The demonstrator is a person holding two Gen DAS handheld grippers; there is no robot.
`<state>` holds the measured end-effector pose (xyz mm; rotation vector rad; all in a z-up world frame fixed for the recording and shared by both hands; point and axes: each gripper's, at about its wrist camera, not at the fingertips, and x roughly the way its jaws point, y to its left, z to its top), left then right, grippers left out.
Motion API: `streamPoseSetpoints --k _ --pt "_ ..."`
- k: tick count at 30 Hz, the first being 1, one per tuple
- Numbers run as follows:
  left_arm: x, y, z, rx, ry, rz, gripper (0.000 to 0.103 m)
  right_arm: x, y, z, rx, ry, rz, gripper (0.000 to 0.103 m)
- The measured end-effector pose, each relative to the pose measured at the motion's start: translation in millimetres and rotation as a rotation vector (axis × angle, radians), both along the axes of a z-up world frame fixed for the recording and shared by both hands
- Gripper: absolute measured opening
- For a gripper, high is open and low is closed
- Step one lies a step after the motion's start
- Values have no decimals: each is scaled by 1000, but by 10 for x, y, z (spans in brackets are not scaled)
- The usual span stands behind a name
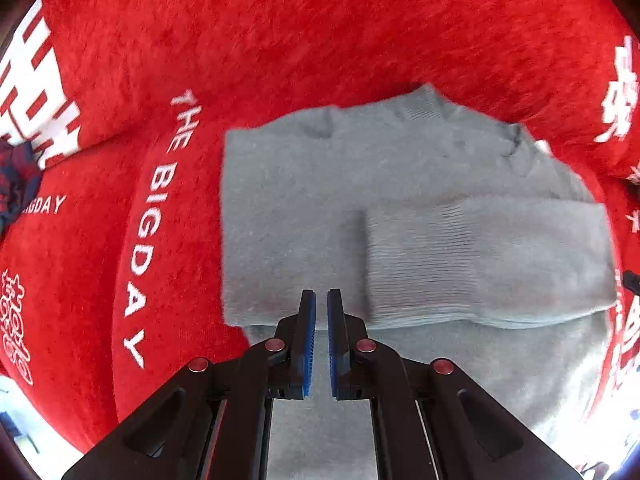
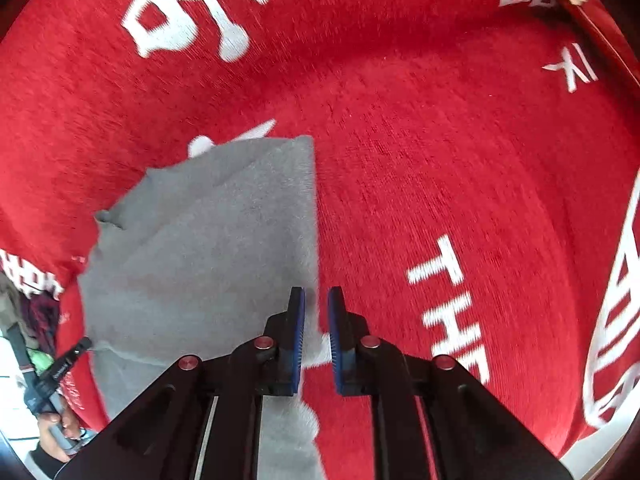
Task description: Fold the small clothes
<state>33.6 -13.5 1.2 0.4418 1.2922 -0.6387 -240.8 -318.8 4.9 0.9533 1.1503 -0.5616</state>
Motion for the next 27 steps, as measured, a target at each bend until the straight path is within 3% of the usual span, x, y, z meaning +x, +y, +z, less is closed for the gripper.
streamPoseSetpoints --k 4,8,9,15,22,25,27 --pt "-132 -249 57 -41 4 -52 7 121 184 33 22 -26 64 13" --pt "-171 -439 -237 25 18 -67 7 262 317 -225 9 67 114 12" --pt "-165 -442 -308 33 3 -72 7 250 320 -258 0 54 120 10" --pt "-195 -411 -246 40 -5 -82 7 149 290 -212 30 26 101 9" --pt "-236 -335 -152 53 13 -60 7 136 349 -88 32 69 90 13" --pt "-287 -269 -113 55 27 -63 7 138 422 -2 25 66 101 20" --pt "-330 -223 -96 71 31 -66 7 122 486 44 32 65 99 42"
